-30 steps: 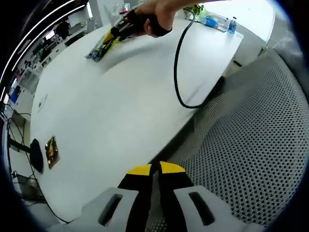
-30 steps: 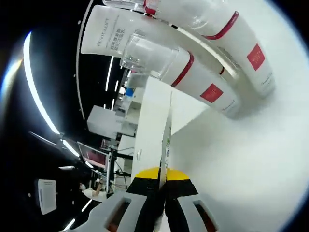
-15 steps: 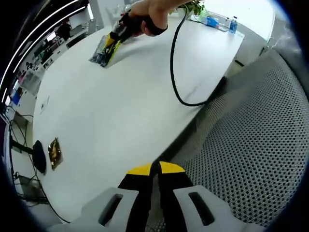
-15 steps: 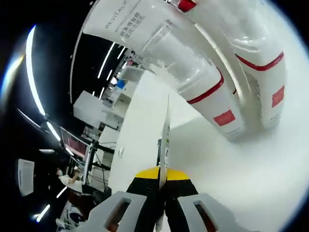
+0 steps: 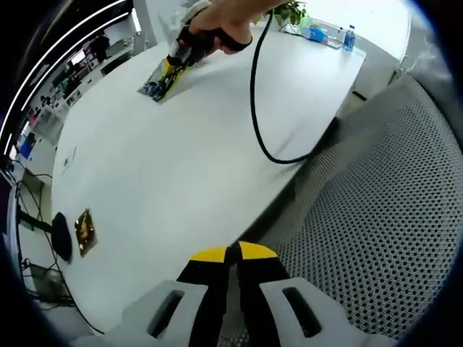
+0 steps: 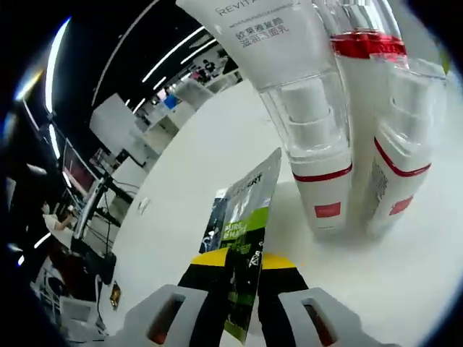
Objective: Arrange the skincare products in the storage area until every visible bottle or jar stands upright without overlapping.
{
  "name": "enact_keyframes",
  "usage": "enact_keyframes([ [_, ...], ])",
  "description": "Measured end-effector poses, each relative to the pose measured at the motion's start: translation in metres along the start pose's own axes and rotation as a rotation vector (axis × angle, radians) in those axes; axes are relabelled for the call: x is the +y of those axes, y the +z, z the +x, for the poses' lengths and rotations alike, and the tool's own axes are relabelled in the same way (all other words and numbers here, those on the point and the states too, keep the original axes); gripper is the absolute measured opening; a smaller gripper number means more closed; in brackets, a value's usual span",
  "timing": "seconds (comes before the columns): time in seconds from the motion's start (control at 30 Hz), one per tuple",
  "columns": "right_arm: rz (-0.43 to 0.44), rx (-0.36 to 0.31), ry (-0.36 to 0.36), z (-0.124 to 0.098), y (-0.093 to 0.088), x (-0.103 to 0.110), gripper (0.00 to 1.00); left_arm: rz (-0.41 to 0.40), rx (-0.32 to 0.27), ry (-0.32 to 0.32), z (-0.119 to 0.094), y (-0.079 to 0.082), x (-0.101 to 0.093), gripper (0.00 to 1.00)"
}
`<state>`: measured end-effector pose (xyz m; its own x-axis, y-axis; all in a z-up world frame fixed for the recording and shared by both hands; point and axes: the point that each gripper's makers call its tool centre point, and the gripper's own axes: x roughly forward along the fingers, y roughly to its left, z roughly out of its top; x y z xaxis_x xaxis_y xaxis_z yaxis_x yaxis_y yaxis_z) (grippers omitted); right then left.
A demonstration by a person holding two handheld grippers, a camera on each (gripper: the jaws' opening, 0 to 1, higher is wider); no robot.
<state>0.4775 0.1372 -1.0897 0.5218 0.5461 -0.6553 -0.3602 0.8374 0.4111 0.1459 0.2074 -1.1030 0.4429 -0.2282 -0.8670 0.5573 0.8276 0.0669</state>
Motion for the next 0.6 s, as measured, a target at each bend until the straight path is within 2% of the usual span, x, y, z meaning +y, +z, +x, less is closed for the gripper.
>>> enact_keyframes([
  [0.1, -0.033, 0.011, -0.013, -0.001, -0.005, -0.003, 0.11, 0.002, -0.001, 0.0, 0.0, 0.0, 0.0, 0.0],
  [0.17, -0.079, 0.01, -0.05, -0.004, -0.006, -0.013, 0.14, 0.002, -0.001, -0.005, 0.0, 0.0, -0.001, 0.0],
  [0.23, -0.073, 0.005, -0.054, -0.007, -0.008, -0.017, 0.19, 0.003, -0.003, -0.003, -0.001, 0.0, -0.001, 0.0],
  [0.33, -0.077, -0.003, -0.069, -0.017, -0.012, -0.021, 0.18, 0.003, 0.0, -0.008, -0.001, -0.001, -0.002, 0.0],
  [0.4, -0.134, -0.031, -0.081, -0.026, -0.014, -0.02, 0.19, 0.003, 0.007, -0.005, -0.001, -0.002, -0.001, 0.0],
  [0.5, -0.303, -0.07, -0.095, -0.038, -0.01, -0.013, 0.2, 0.002, -0.011, -0.001, -0.002, 0.001, -0.001, 0.0],
  [0.57, -0.467, -0.107, -0.059, -0.042, -0.003, 0.008, 0.16, 0.003, -0.008, 0.0, -0.002, 0.001, -0.001, 0.0],
  [0.6, -0.579, -0.123, -0.038, -0.041, 0.0, 0.021, 0.11, 0.003, -0.007, 0.0, -0.002, 0.001, -0.001, 0.0],
])
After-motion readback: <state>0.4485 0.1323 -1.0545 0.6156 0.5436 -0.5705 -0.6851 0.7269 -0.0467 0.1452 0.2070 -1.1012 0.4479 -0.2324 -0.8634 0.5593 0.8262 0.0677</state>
